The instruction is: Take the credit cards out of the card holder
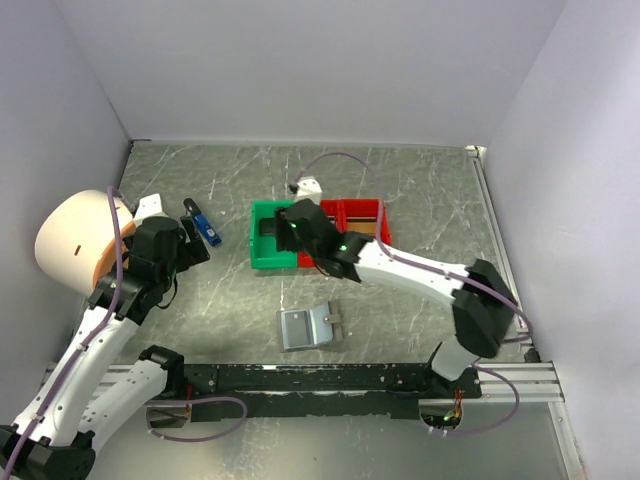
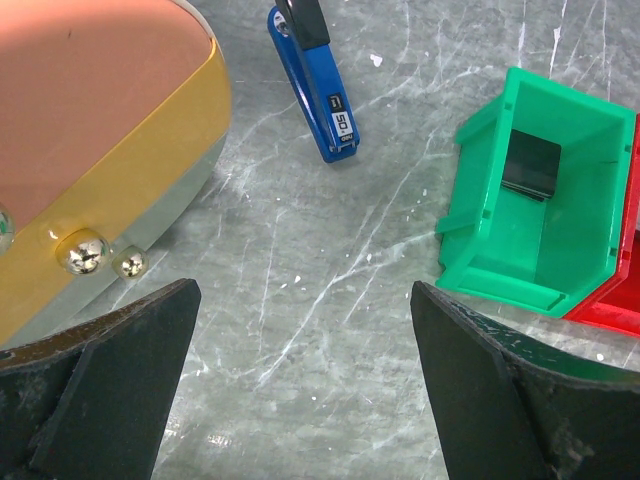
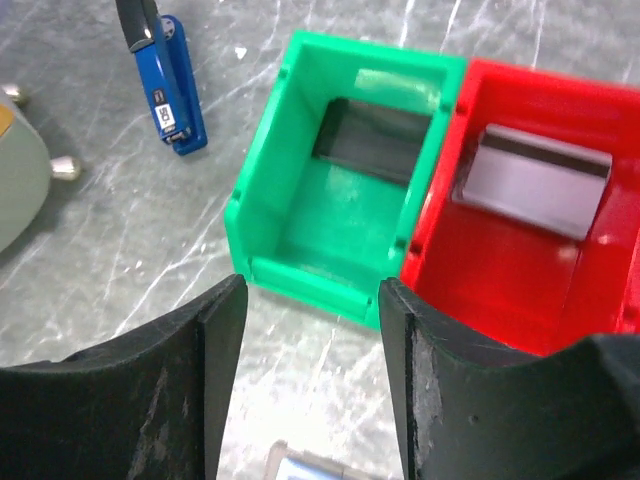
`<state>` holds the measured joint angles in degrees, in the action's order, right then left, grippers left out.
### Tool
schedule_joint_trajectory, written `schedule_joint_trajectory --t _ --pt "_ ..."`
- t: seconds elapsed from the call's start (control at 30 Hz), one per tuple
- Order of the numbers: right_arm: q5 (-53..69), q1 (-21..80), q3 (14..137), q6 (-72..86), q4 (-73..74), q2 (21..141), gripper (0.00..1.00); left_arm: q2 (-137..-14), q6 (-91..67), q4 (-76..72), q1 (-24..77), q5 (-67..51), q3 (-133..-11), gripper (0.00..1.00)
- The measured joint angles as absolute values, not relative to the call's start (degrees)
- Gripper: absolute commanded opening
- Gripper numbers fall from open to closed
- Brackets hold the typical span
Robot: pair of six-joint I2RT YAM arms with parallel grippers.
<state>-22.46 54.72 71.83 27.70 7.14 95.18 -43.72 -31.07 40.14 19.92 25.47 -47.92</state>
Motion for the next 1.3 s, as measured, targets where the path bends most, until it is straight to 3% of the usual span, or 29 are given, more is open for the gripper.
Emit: schedule_joint_trajectory --t 0.2,0.37,0.63,0.83,1.0,1.3 --pt "-17.63 54.78 56.84 35.46 2.87 82.89 0.58 -43.72 -31.07 40.16 19.92 25.50 -47.92 0.99" --pt "-15.90 59.05 49.60 39.31 3.16 79.81 0.58 -43.64 -31.09 40.25 19.92 25.52 -47.92 0.99" --pt "-19.90 67.81 49.80 41.23 10.68 81.52 0.57 -42.81 -31.79 40.32 19.90 24.18 -47.92 0.99" --pt "-22.57 69.25 50.02 43.20 15.16 82.28 0.54 -40.64 -37.91 38.74 19.75 11.38 -44.95 0.96" --pt "-22.70 70.94 47.97 45.43 15.53 82.28 0.53 -35.59 -43.62 34.87 19.70 -1.39 -36.91 0.99" --pt "-24.27 73.54 47.77 49.45 15.90 84.97 0.51 -29.15 -44.62 36.86 19.77 -8.99 -36.25 0.99"
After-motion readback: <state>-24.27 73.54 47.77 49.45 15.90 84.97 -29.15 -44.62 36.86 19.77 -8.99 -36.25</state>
